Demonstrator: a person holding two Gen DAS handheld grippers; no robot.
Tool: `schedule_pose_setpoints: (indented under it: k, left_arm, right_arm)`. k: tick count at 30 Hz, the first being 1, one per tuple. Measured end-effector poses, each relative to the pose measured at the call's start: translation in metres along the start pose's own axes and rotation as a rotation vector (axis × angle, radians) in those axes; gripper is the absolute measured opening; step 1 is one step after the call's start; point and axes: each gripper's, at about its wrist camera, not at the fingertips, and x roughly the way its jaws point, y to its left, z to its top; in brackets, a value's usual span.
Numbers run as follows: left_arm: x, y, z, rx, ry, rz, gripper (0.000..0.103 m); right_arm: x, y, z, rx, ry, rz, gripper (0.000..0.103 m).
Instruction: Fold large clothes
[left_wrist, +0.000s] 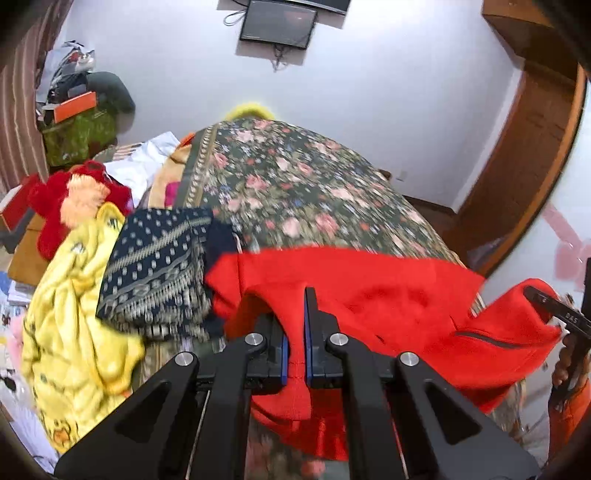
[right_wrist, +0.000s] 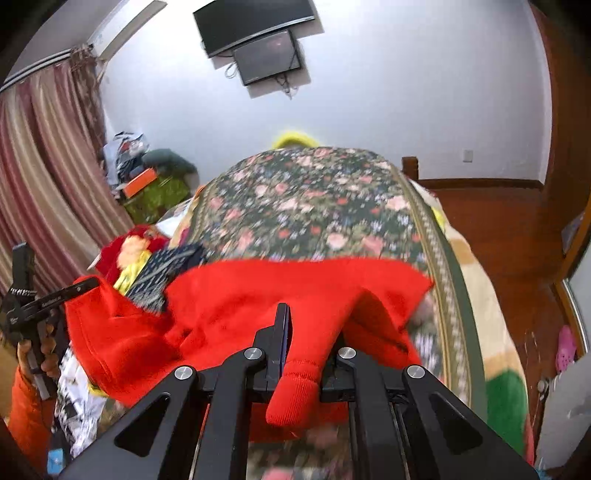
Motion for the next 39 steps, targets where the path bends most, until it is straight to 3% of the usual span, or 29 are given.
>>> schedule_pose_setpoints:
  k: [5,8,11,13,16,18,20,24,27,30,32,34,37,39]
  left_arm:
    - [0.075,0.028,0.028,-0.104,0.074,0.065,0.006]
    - [0.122,0.045,0.028,-0.14,0.132,0.139,0.006]
    - [0.174,0.064,0.018,-0.19,0.228,0.161,0.006]
    - [0.197,0.067,0.011,-0.167,0.261,0.206,0.006]
    - [0.221,0.067,0.004,-0.089,0.279,0.325,0.005]
    - [0.238,0.074,-0.003,-0.016,0.301,0.474,0.0]
    - [0.254,0.093,-0.013,0.0,0.353,0.538,0.001]
    - [0.234,0.093,-0.011,0.004,0.315,0.444,0.001]
    - [0.207,0.083,-0.002,-0.008,0.277,0.344,0.002]
    - [0.179,0.069,0.009,0.0,0.226,0.303,0.011]
    - [0.166,0.058,0.013,0.036,0.215,0.28,0.033]
    - [0.152,0.04,0.01,0.104,0.207,0.254,0.045]
    - [0.138,0.011,0.0,0.196,0.201,0.186,0.053]
    - [0.126,-0.011,-0.01,0.248,0.194,0.13,0.067]
  right_arm:
    - [0.068,-0.029,0.033,0.051,0.051,-0.043,0.007]
    - [0.111,-0.051,0.042,0.075,0.099,-0.077,0.007]
    - [0.141,-0.068,0.044,0.057,0.137,-0.1,0.007]
    - [0.151,-0.078,0.042,0.067,0.149,-0.089,0.007]
    - [0.153,-0.094,0.042,0.105,0.137,-0.052,0.007]
    - [0.15,-0.104,0.041,0.103,0.129,-0.092,0.007]
    - [0.144,-0.116,0.038,0.101,0.138,-0.129,0.007]
    - [0.144,-0.12,0.03,0.068,0.229,-0.127,0.008]
    - [0.15,-0.098,0.03,-0.037,0.237,-0.204,0.008]
    - [0.155,-0.085,0.034,-0.051,0.225,-0.224,0.008]
    - [0.16,-0.081,0.036,-0.033,0.233,-0.219,0.008]
    - [0.166,-0.08,0.039,-0.014,0.238,-0.212,0.008]
    - [0.17,-0.074,0.038,-0.013,0.241,-0.203,0.008]
    - [0.172,-0.069,0.037,-0.033,0.244,-0.2,0.008]
